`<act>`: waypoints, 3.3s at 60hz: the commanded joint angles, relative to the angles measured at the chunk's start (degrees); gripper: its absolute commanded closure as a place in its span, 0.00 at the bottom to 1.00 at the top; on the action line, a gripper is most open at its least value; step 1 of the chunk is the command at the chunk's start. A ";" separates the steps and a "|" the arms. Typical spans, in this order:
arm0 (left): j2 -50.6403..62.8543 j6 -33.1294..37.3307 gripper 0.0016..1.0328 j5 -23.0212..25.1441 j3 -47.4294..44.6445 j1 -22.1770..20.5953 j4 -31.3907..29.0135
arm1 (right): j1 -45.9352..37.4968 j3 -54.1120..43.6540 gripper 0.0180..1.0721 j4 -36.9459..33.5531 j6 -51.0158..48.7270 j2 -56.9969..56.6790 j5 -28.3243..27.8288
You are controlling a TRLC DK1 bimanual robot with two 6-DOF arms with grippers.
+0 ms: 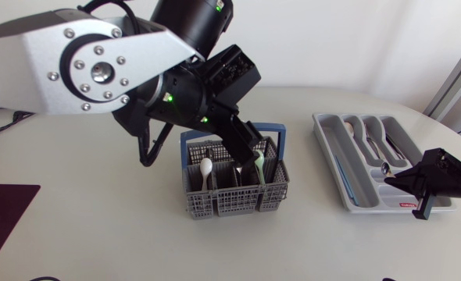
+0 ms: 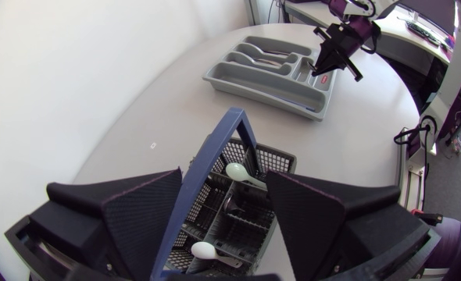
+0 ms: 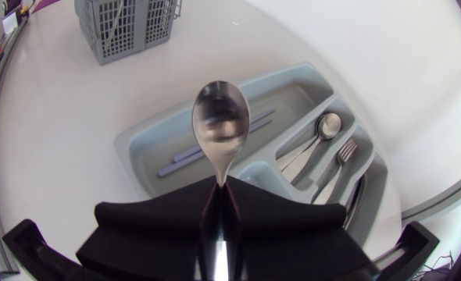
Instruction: Sort the cutlery from the basket into the organizer compartments.
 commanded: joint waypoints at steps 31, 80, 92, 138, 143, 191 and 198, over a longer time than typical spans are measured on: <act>1.74 2.19 0.28 -1.37 -3.21 -2.30 -1.02 | -3.57 9.86 0.93 -2.35 -24.64 14.16 12.69; -0.02 3.16 0.28 -2.78 -5.41 -3.97 -1.11 | -2.77 4.23 0.93 -4.90 -31.76 7.74 20.33; -0.02 3.25 0.28 -3.30 -5.67 -4.06 -1.19 | -1.63 5.37 0.91 -1.83 -30.88 10.82 21.83; 2.36 7.99 0.28 -4.18 -8.31 -2.83 -0.31 | -4.18 4.67 0.21 -10.53 -22.97 -9.22 8.12; 2.80 9.58 0.28 -6.03 -10.15 -3.09 1.80 | -4.18 3.35 0.19 -10.88 -19.45 -12.38 6.01; 10.44 16.70 0.44 -12.27 -16.13 -1.86 21.22 | 4.17 -9.65 0.17 -9.91 1.55 -29.00 -3.13; 10.88 16.61 0.54 -12.18 -16.13 -1.86 21.31 | 5.14 -11.50 0.17 -8.42 2.70 -30.49 -3.13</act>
